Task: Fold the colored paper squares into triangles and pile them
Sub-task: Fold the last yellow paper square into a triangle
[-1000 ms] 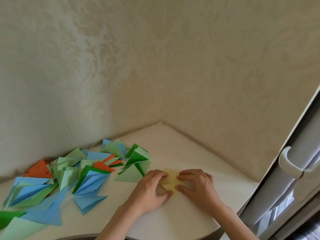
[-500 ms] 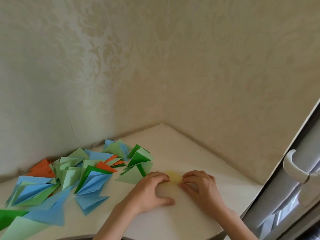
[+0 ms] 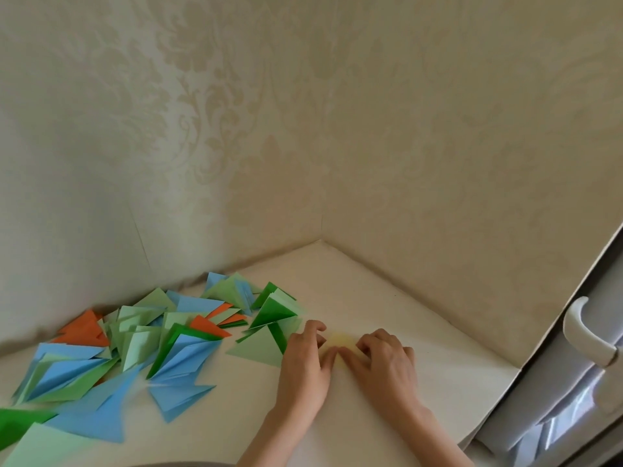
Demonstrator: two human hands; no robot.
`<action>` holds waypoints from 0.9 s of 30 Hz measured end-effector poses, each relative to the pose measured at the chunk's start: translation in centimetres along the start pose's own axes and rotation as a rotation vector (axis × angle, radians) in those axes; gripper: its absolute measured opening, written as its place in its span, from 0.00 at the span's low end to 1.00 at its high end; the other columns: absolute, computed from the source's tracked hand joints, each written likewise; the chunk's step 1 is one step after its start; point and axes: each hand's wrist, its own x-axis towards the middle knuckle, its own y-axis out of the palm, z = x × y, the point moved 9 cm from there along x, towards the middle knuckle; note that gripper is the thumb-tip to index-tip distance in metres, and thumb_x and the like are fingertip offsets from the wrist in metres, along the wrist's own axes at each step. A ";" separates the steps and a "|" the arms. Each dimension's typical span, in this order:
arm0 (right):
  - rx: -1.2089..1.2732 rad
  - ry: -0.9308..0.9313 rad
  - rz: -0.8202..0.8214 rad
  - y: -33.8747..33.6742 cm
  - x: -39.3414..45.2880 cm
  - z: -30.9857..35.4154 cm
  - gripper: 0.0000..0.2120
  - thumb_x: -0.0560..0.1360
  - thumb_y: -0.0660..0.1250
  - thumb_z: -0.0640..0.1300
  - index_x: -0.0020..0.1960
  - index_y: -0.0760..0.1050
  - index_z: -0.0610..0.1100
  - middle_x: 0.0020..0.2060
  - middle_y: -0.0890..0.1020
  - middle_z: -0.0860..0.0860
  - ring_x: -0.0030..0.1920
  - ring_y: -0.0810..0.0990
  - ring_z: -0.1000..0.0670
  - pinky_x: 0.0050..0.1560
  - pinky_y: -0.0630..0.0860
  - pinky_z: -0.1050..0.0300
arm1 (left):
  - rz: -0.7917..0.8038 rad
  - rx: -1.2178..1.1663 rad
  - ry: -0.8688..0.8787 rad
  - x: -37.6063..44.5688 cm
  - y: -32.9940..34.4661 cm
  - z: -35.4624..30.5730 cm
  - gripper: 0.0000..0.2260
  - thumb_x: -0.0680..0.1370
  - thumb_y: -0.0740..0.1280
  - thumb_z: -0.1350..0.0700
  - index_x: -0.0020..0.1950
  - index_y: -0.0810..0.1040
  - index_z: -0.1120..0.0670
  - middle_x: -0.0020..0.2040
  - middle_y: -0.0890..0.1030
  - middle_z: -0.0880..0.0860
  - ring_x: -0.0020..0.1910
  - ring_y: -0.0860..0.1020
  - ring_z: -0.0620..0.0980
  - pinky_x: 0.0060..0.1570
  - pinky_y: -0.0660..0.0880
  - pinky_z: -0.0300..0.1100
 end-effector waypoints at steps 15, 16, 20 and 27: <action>0.243 0.004 0.034 -0.1 0.3 -1.7 0.10 0.71 0.72 0.54 0.41 0.70 0.56 0.37 0.76 0.59 0.42 0.74 0.59 0.50 0.72 0.55 | 0.081 -0.063 -0.028 0.5 -0.5 1.8 0.12 0.73 0.66 0.70 0.47 0.76 0.53 0.41 0.77 0.44 0.43 0.76 0.40 0.44 0.71 0.27; 0.245 0.002 0.026 -0.2 0.3 -1.6 0.10 0.71 0.72 0.54 0.40 0.70 0.56 0.37 0.76 0.59 0.43 0.74 0.59 0.50 0.71 0.55 | 0.093 -0.061 -0.032 0.6 -0.6 1.8 0.12 0.74 0.66 0.70 0.47 0.77 0.54 0.41 0.77 0.44 0.43 0.76 0.40 0.44 0.71 0.27; 0.234 -0.017 0.013 -0.2 0.0 -1.4 0.09 0.73 0.70 0.53 0.40 0.70 0.56 0.37 0.75 0.59 0.43 0.73 0.58 0.50 0.69 0.57 | 0.145 -0.019 -0.036 0.5 -0.9 1.5 0.15 0.73 0.62 0.74 0.49 0.79 0.55 0.43 0.78 0.45 0.44 0.77 0.40 0.45 0.70 0.24; 0.194 -0.017 -0.013 -0.5 -0.3 -1.1 0.06 0.75 0.66 0.56 0.45 0.72 0.56 0.40 0.74 0.60 0.45 0.73 0.56 0.51 0.64 0.59 | 0.106 0.234 0.039 -0.1 -1.1 -0.9 0.09 0.77 0.68 0.58 0.57 0.75 0.55 0.50 0.76 0.51 0.52 0.73 0.49 0.50 0.72 0.39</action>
